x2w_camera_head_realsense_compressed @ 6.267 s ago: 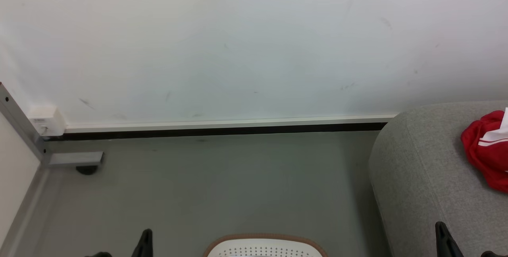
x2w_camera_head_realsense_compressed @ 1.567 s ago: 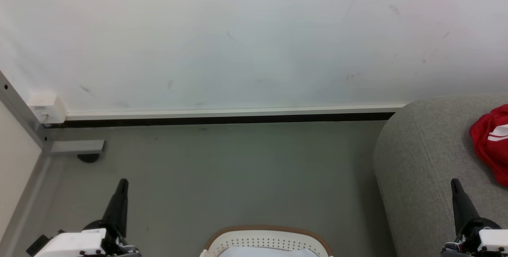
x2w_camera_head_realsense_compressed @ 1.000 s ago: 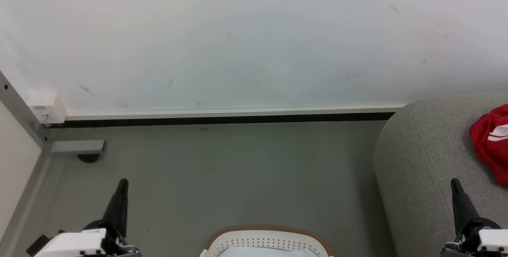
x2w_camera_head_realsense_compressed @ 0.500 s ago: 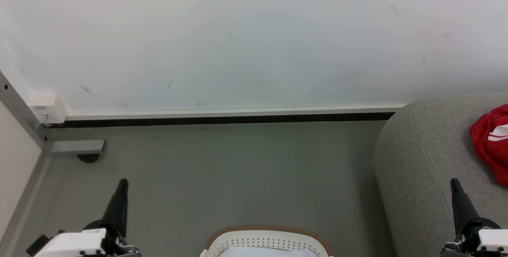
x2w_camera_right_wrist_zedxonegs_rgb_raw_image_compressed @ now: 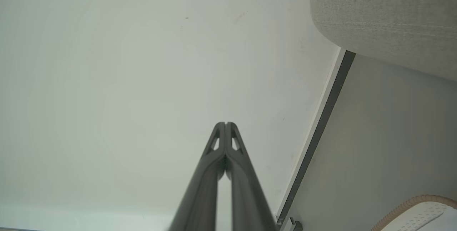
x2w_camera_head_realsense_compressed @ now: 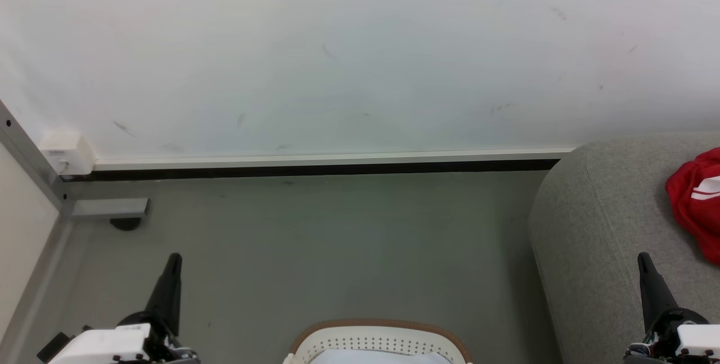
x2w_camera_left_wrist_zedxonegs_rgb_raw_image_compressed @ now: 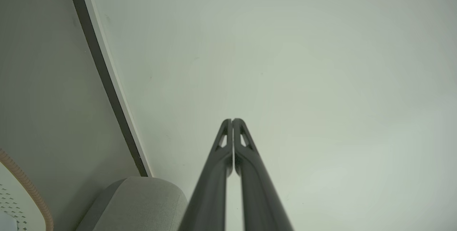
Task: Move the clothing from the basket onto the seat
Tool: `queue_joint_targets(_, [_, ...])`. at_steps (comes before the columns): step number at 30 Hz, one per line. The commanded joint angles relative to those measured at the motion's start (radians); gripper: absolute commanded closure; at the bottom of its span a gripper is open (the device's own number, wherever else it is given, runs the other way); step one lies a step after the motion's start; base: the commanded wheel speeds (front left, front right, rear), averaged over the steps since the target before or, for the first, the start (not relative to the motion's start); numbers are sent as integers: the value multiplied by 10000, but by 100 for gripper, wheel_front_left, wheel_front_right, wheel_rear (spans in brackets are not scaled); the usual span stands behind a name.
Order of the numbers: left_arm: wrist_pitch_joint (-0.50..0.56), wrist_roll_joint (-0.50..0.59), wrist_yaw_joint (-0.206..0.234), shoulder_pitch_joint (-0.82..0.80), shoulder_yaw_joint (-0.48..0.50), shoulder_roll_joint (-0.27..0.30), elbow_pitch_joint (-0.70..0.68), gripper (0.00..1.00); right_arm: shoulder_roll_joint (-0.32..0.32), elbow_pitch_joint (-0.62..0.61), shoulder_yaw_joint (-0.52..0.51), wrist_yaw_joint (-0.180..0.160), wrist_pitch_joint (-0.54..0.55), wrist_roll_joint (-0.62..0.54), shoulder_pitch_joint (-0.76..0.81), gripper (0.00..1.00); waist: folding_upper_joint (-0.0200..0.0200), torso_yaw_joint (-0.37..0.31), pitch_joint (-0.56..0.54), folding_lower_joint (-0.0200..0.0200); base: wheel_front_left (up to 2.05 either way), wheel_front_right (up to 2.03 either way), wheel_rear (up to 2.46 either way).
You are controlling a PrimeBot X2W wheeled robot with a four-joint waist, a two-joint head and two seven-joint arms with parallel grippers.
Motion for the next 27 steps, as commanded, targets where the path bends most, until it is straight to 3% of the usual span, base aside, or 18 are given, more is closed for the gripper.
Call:
queue_joint_targets(1, [33, -126, -51, -86, 28, 16, -27, 100, -108, -35, 10, -21, -52, 117, -81, 100, 0, 0, 0, 0, 0, 0, 0])
queue_joint_targets(27, [34, -124, -51, -86, 29, 15, -27, 100, -172, -44, 95, -21, -112, 199, -68, 100, 0, 0, 0, 0, 0, 0, 0])
